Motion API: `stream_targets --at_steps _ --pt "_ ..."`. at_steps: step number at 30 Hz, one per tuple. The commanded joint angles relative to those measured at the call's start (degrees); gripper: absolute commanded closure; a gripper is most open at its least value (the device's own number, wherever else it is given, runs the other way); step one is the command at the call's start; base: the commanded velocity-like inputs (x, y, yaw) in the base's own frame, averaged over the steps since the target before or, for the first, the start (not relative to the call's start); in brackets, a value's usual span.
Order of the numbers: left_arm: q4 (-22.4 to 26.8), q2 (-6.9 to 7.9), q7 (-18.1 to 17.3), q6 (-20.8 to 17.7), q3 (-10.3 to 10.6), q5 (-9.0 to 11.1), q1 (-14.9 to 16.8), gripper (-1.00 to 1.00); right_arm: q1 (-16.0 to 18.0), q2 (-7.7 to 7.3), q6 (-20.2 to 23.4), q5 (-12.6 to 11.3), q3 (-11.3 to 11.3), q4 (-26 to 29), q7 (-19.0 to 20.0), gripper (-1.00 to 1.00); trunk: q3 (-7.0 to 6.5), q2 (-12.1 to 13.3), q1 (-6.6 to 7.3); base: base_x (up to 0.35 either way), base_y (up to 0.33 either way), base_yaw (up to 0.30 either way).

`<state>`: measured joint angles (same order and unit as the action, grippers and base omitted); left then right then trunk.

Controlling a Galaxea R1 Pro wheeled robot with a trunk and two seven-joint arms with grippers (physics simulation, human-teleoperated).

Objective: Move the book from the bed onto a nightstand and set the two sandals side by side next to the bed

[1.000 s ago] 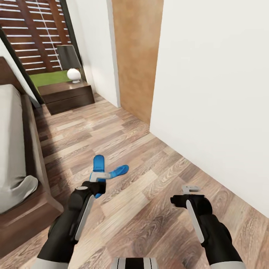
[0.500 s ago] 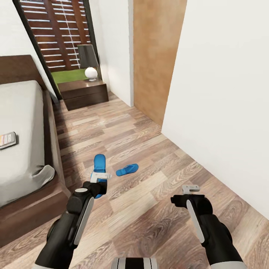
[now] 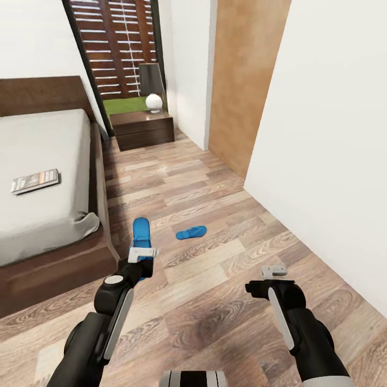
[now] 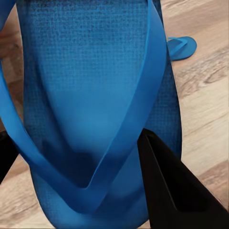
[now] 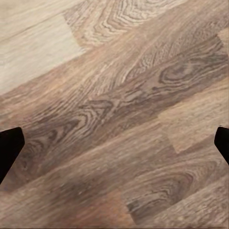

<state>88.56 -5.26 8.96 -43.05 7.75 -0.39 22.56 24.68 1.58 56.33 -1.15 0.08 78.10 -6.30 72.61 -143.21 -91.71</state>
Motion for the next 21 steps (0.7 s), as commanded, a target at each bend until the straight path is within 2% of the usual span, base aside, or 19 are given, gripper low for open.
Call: stream_targets --at_steps 1,7,11,21 --pt "0.02 -0.01 0.09 -0.32 0.07 -0.14 0.04 1.0 0.02 0.01 0.21 -0.13 0.01 0.05 -0.29 -1.0 0.04 -0.02 0.04 -0.292 -0.159 0.237" --pt "-0.33 -0.03 0.09 -0.29 0.08 -0.14 0.03 1.0 0.02 -0.06 0.18 -0.09 0.01 0.1 -0.29 -1.0 0.04 -0.02 0.04 -0.221 -0.213 0.237" --pt "-0.44 -0.07 0.09 -0.35 0.08 -0.14 0.03 1.0 0.02 -0.08 0.18 -0.08 0.01 0.13 -0.29 -1.0 0.04 -0.02 0.04 -0.069 -0.249 0.237" --pt "-0.49 -0.1 0.09 -0.46 0.18 -0.05 0.03 1.0 0.02 -0.08 0.18 -0.08 0.01 0.17 -0.29 -1.0 0.04 -0.02 0.04 0.201 -0.215 0.237"
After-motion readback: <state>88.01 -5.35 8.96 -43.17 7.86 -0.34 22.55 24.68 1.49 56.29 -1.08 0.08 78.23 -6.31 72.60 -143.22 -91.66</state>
